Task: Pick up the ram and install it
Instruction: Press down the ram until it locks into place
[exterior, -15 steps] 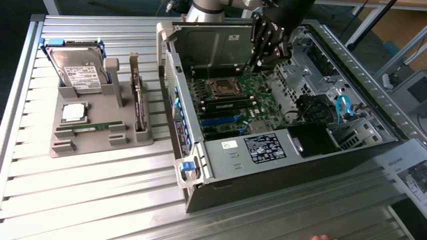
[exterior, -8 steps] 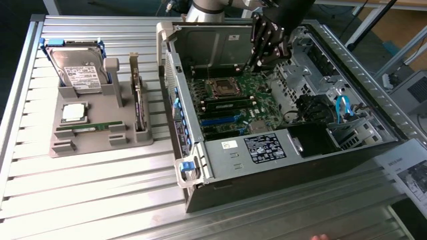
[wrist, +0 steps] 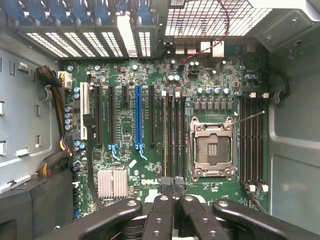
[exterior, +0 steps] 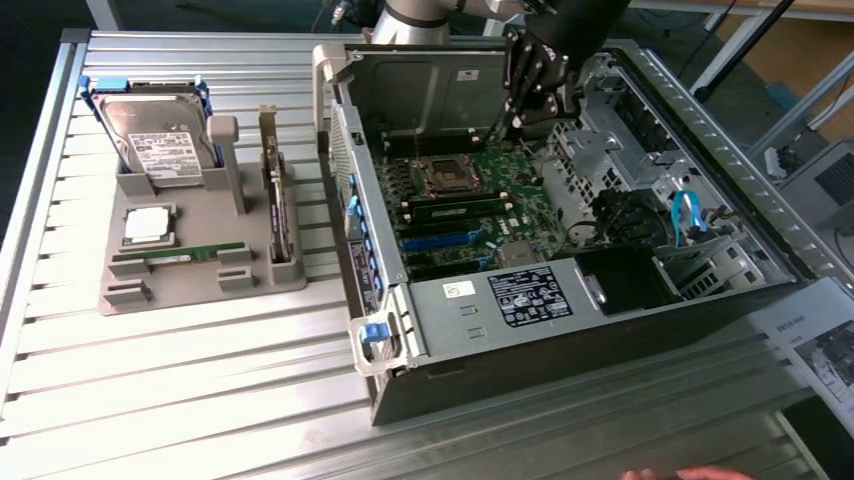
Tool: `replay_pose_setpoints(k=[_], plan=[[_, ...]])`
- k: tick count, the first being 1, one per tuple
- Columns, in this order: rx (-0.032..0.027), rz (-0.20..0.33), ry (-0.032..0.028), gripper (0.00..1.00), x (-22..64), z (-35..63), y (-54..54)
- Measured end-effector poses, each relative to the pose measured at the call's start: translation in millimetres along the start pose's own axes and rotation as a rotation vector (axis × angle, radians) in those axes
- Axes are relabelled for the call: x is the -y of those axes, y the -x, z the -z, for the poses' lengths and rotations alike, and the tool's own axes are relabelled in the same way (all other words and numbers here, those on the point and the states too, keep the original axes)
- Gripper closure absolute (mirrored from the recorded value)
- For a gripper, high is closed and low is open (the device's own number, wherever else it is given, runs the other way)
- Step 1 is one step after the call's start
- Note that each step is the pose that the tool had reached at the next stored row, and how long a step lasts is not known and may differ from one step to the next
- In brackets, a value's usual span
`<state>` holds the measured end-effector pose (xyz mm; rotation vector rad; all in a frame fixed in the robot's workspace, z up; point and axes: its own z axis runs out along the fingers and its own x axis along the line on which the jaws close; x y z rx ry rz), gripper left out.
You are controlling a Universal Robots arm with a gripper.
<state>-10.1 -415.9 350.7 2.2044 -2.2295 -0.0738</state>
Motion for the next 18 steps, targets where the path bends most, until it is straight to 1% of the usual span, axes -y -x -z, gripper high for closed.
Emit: replay_pose_setpoints(k=[6, 18], plan=[[0.0, 0.0, 0.0, 0.9, 0.9, 0.0, 0.0], [0.0, 0.001, 0.0001, 0.9, 18.5, 0.7, 0.2]])
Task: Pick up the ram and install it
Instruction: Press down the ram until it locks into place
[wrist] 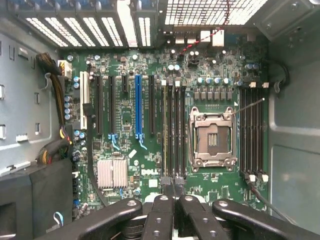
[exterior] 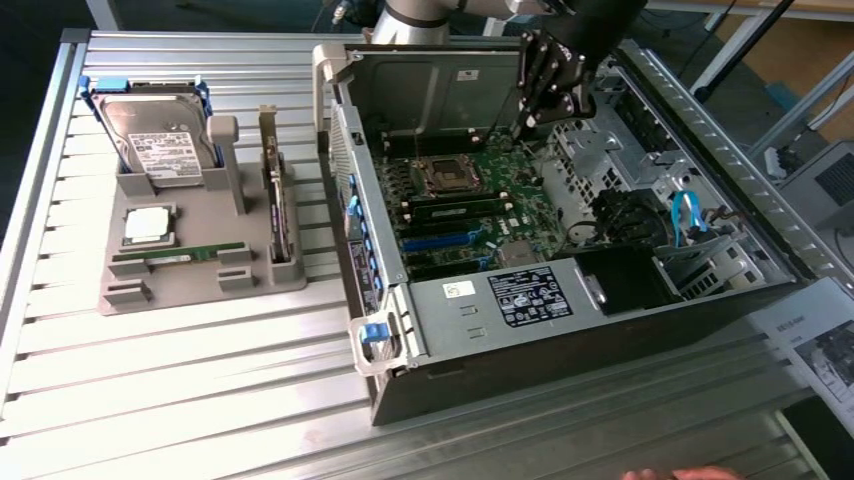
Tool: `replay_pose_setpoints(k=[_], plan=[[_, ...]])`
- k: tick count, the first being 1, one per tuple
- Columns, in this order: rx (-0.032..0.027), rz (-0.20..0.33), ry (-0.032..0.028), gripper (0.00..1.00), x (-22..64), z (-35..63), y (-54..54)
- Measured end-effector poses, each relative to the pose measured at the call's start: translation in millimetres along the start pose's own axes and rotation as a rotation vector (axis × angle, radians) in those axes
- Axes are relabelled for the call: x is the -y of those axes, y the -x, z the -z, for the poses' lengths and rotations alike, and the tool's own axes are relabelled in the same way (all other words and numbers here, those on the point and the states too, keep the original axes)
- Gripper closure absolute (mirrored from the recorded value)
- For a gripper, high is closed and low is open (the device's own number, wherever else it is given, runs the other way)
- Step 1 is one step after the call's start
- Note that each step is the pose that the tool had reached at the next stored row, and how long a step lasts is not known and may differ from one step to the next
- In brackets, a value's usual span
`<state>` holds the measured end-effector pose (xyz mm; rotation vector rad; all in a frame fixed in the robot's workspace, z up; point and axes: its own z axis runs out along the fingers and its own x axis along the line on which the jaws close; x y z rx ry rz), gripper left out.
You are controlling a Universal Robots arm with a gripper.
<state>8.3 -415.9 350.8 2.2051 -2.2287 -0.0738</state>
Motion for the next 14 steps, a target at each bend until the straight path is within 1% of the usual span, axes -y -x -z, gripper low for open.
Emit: replay_pose_setpoints(k=[4, 11, 14], plan=[[0.0, 0.0, 0.0, 0.9, 5.2, 0.2, 0.1], [0.0005, 0.0, -0.0003, 0.9, 5.6, -0.1, 0.0], [0.0008, 0.0, -0.003, 0.9, 5.7, -1.7, 0.0]])
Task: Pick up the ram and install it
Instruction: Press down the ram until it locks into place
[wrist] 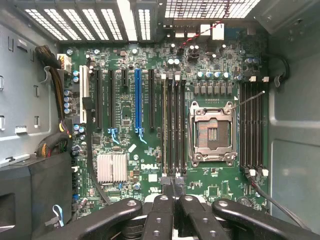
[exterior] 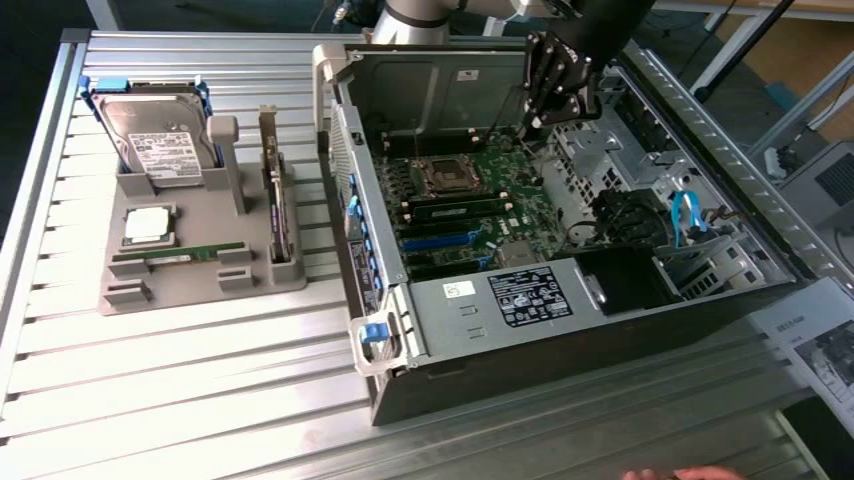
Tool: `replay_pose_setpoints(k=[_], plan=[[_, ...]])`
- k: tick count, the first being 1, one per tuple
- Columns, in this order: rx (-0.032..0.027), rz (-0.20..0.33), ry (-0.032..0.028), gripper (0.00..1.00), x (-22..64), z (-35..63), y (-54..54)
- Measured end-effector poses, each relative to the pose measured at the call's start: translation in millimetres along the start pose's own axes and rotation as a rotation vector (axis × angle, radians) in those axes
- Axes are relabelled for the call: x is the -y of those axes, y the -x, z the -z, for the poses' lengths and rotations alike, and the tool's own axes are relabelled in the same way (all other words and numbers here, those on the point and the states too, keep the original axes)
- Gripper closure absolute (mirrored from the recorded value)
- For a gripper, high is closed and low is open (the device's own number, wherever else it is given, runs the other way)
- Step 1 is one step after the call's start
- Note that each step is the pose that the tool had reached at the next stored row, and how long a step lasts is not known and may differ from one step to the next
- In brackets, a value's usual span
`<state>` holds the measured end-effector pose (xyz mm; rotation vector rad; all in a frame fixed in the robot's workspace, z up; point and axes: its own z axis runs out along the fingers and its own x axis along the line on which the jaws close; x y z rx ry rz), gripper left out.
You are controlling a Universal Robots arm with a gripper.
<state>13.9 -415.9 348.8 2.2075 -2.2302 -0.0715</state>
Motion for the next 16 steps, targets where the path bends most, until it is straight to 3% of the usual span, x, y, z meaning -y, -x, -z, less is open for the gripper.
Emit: replay_pose_setpoints(k=[7, 16], plan=[[0.0, 0.0, -0.0113, 0.9, 0.2, -5.9, -0.2], [0.0002, 0.001, -0.0215, 0.9, 0.3, -13.8, -0.4]])
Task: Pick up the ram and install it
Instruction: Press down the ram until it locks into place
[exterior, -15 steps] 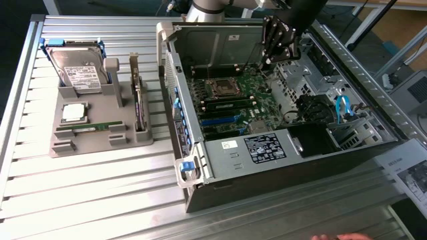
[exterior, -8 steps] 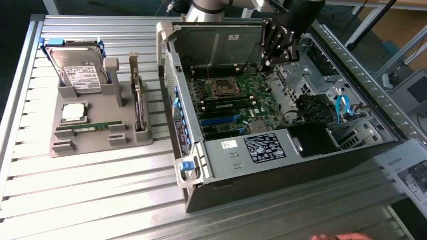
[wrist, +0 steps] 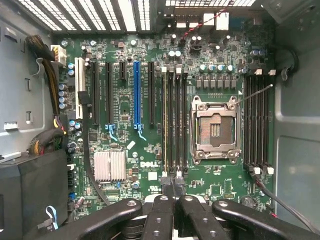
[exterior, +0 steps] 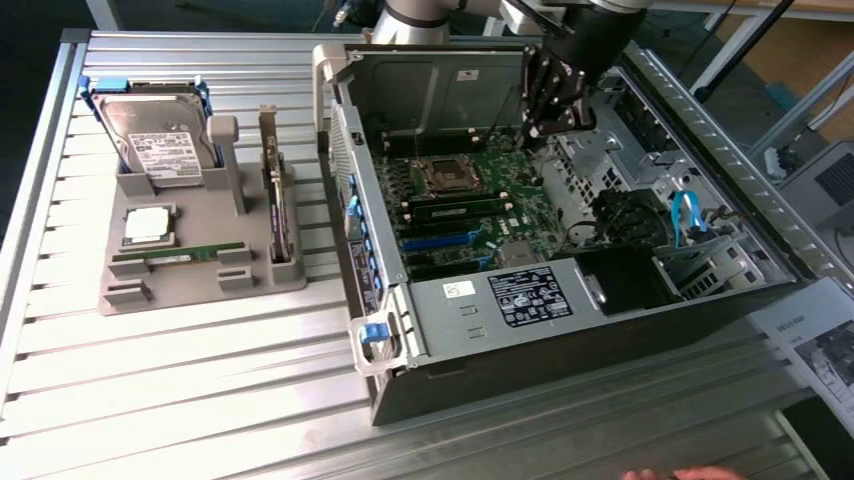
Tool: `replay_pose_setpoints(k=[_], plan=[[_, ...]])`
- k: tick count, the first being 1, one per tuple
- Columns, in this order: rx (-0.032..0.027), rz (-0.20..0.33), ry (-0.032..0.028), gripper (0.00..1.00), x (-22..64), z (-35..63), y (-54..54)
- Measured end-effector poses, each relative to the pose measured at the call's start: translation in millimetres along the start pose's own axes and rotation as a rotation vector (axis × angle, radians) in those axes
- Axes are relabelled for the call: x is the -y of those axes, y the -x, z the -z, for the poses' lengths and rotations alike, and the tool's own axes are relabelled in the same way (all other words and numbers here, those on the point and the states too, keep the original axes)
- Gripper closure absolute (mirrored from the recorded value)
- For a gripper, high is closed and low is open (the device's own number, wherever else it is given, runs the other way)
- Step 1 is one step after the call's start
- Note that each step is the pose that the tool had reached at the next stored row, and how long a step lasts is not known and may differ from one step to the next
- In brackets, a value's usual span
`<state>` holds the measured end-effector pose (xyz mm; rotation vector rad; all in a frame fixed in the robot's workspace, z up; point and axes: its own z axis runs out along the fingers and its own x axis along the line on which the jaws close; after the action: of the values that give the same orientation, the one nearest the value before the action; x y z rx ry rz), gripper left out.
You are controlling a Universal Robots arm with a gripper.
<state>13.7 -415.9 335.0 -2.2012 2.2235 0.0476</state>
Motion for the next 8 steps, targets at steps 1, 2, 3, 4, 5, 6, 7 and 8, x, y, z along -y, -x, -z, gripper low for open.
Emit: replay_pose_setpoints(k=[1, 2, 3, 4, 5, 6, 7, 8], plan=[[0.0, 0.0, -0.001, 0.9, 0.0, -0.8, 0.0], [0.0, 0.0, -0.0019, 0.9, 0.0, -1.7, 0.0], [0.0, 0.0, -0.0028, 0.9, 0.0, -2.5, -0.1], [-0.0001, 0.0, -0.0035, 0.9, 0.0, -3.3, -0.1], [0.0, 0.0, -0.0045, 0.9, 0.0, -4.3, -0.1], [0.0, 0.0, -0.0053, 0.9, 0.0, -5.1, -0.1], [0.0, 0.0, -0.006, 0.9, 0.0, -5.9, -0.2], [0.0, 0.0, -0.0068, 0.9, 0.0, -6.8, -0.2]])
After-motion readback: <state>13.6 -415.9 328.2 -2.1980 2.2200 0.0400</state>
